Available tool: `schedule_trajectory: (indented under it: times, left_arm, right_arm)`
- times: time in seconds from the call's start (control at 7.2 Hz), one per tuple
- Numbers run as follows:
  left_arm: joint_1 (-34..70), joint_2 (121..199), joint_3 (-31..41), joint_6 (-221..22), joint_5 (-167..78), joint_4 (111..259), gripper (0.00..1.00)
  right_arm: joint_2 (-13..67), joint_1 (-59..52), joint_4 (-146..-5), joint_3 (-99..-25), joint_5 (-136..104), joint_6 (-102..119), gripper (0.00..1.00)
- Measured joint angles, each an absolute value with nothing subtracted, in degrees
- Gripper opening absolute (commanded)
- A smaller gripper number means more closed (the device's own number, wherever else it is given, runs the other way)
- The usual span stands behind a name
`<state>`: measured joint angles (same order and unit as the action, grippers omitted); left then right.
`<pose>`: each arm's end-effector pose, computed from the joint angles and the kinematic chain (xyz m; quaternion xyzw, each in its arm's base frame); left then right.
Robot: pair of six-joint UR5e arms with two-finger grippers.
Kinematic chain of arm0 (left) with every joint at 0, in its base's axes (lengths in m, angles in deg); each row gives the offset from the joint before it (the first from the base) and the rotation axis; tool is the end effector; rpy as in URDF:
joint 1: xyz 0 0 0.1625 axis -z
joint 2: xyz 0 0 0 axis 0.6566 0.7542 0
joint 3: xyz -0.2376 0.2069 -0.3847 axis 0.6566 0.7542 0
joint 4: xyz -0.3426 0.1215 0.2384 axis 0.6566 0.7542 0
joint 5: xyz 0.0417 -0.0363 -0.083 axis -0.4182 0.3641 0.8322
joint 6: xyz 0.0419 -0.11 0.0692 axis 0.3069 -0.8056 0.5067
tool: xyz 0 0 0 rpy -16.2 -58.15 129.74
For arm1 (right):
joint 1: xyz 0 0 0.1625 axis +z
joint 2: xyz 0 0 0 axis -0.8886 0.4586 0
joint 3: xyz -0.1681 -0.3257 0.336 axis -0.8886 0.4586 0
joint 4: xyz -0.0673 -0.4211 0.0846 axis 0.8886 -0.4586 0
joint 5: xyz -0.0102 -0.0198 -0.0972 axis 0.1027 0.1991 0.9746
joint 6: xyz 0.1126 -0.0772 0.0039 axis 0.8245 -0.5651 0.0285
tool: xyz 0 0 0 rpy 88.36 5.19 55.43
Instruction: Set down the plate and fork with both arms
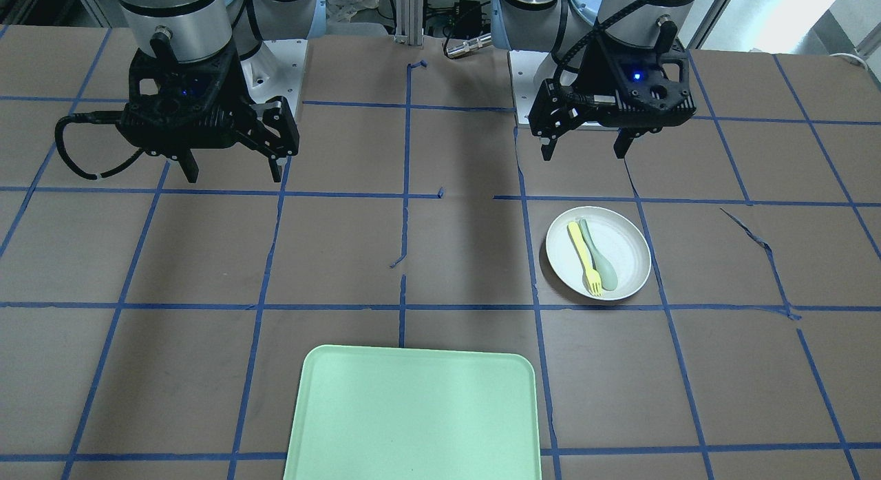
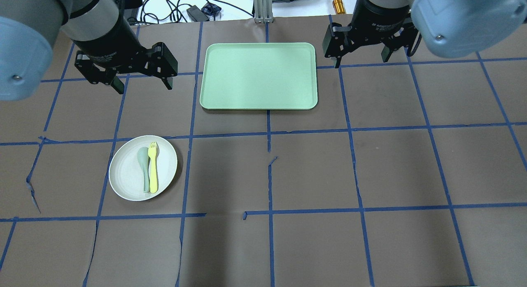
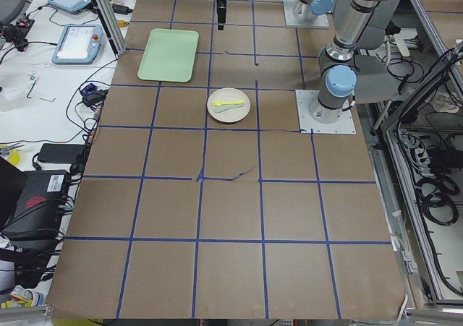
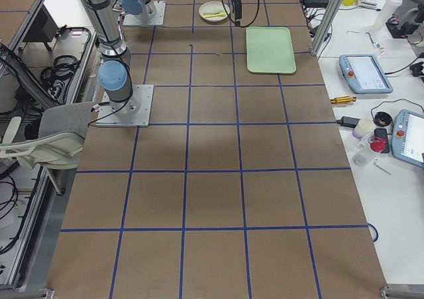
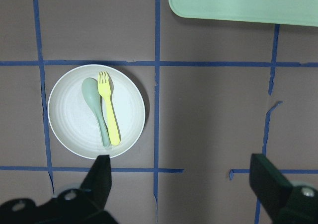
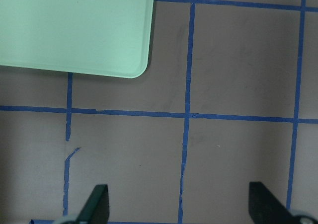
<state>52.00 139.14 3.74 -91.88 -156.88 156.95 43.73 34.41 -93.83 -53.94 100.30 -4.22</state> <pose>-0.1581 -0.5011 0.5440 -0.0364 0.9987 -0.0341 0.0043 0.1947 -0.5410 0.5460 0.0306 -0.9975 0.0594 0.0207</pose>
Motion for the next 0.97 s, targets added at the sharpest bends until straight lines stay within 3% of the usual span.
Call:
schedule_trajectory:
  times: [0.97]
  left_arm:
    - [51.88,137.85,2.97,-91.87,-156.93,157.15,1.0]
  right_arm:
    - [43.73,34.41,-93.54,-53.73,100.27,-4.28,1.0]
